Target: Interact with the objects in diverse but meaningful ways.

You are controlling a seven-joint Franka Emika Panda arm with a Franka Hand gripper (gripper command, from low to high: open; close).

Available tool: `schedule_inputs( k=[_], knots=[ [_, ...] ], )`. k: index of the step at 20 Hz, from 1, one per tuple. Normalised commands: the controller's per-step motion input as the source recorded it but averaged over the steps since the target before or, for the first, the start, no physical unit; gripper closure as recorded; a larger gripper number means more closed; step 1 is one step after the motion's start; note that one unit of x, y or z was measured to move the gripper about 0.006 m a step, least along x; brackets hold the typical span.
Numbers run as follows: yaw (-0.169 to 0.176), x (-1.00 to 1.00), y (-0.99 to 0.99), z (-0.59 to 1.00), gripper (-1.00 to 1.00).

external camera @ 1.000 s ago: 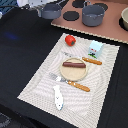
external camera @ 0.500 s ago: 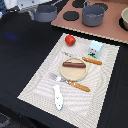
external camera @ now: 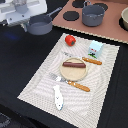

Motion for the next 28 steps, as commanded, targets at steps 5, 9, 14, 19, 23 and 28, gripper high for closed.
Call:
schedule_inputs(
  k=[5, 9, 14, 19, 23, 28],
  knots=[
    [0.069, 0.43, -0.26, -0.25, 1.00],
    [0.102, 0.56, -0.14, -0.17, 1.00],
    [0.075, 0.61, -0.34, -0.08, 1.00],
    [0.034, 0.52, -0.51, -0.08, 1.00],
    [0.007, 0.46, -0.57, -0.08, 1.00],
    [0.000, 0.16, -0.53, -0.16, 1.00]
  ],
)
